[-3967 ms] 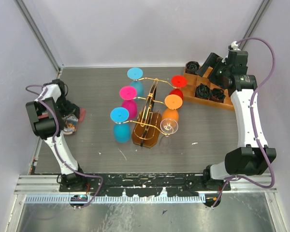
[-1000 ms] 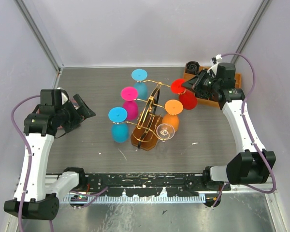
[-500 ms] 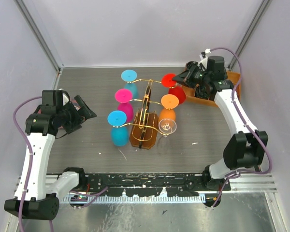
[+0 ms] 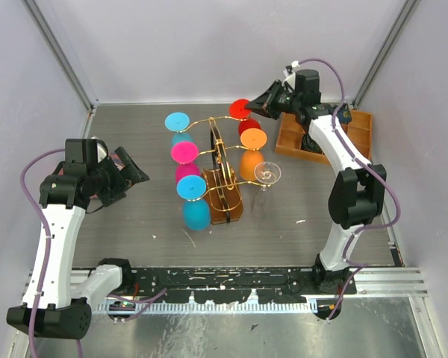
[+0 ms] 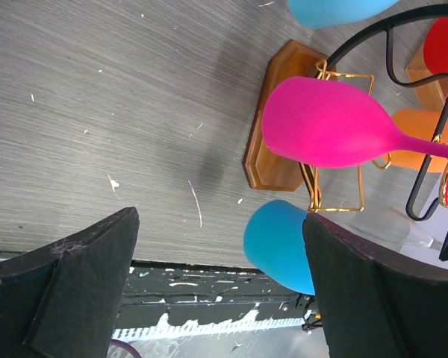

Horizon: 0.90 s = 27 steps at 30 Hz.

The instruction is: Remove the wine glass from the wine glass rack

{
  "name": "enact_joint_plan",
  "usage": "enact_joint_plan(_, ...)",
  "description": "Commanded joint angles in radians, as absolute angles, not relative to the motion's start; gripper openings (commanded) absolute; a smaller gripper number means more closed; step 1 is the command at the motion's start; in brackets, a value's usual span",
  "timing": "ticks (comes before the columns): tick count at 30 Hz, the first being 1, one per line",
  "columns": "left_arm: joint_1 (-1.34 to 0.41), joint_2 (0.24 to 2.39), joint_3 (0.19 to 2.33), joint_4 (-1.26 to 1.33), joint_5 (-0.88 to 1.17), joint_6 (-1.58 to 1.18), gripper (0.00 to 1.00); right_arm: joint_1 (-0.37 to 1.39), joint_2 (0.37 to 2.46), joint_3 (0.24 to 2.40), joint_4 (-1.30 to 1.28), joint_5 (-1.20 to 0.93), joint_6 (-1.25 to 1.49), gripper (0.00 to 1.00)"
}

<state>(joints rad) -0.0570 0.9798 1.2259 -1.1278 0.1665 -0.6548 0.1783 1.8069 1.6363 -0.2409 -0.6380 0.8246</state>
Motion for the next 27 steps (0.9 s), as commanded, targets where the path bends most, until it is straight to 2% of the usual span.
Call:
enact_joint_plan(1,-0.056,0.982,1.24,-1.119,0.163,-0.635,0.99,0.2,1.877,1.761,-0.165,-0.636,0.847,0.01)
enact_joint_plan(21,-0.055,0.994,1.251,-1.12,0.173,-0.645,0.98,0.099,2.021,1.927,-0.147,-0.502,0.9,0.01)
enact_joint_plan(27,-0.056,0.997,1.26,-1.121,0.173,-0.643,0.99,0.061,2.002,1.882,-0.16,-0.4,0.892,0.01)
